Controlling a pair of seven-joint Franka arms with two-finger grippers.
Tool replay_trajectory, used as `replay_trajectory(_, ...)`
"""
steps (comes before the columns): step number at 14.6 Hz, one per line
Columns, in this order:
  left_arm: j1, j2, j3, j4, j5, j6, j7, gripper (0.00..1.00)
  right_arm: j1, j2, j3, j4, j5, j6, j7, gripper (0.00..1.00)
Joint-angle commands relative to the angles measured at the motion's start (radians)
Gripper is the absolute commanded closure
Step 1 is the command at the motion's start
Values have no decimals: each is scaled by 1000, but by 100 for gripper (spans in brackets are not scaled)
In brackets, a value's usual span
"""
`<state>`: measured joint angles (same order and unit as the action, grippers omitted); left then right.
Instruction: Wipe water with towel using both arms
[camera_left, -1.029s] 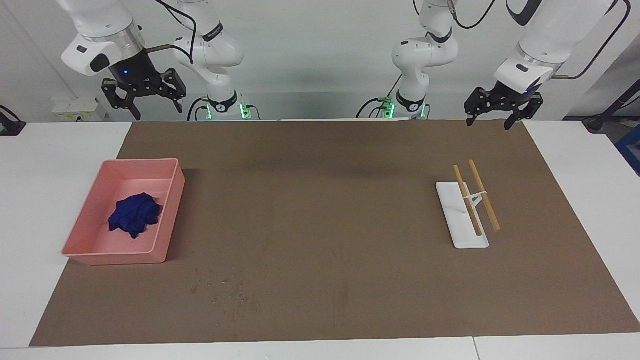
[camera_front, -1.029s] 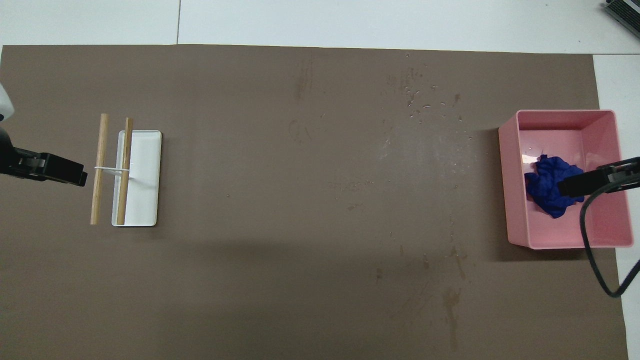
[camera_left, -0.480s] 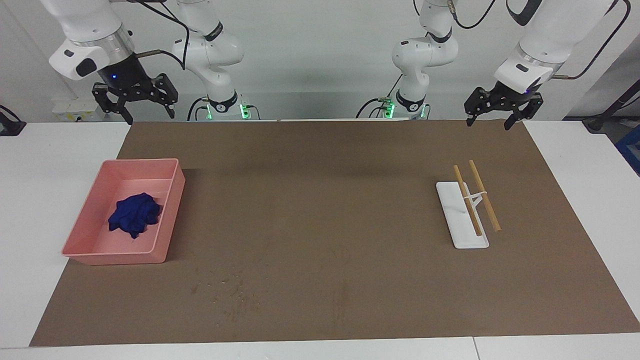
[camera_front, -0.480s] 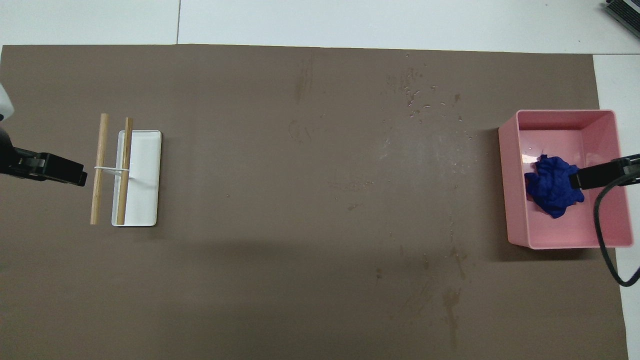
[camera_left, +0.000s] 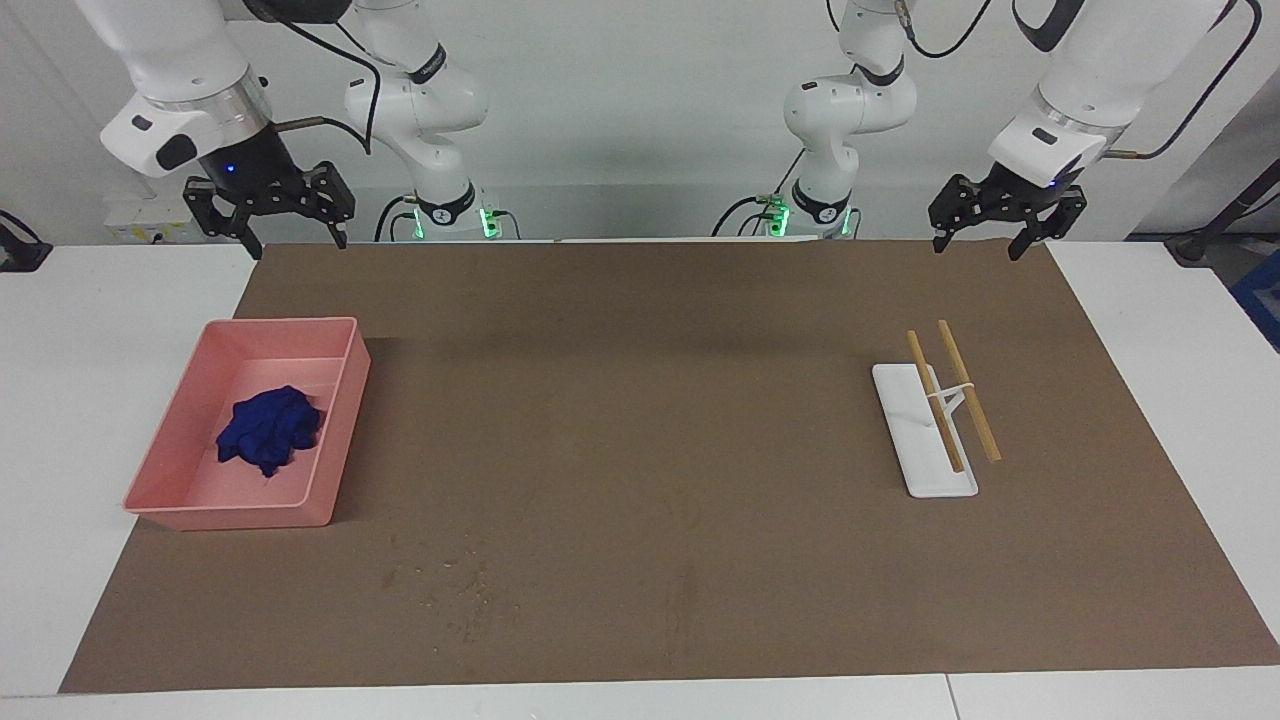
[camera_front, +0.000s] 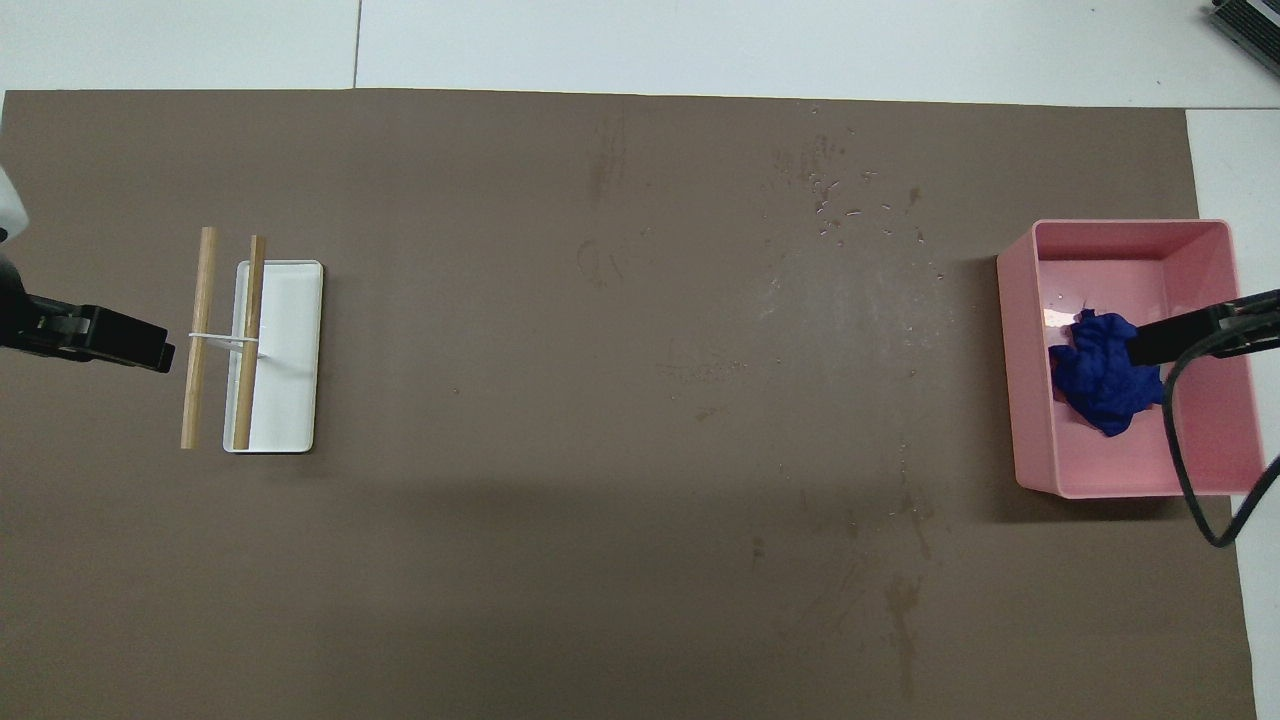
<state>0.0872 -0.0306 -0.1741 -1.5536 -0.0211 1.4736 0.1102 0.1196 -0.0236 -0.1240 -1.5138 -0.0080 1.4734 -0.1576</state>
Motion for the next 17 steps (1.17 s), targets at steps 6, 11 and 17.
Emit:
replay_trajectory(6, 5, -25, -2, -23, 12, -7, -6, 0, -23, 4, 20, 14, 0, 30, 47, 0)
replay_trajectory(11, 5, -25, -2, -23, 12, -7, -6, 0, -72, 4, 6, 15, -1, 30, 41, 0)
replay_trajectory(17, 5, -25, -2, -23, 12, -7, -6, 0, -78, 2, 9, 12, 3, 30, 35, 0)
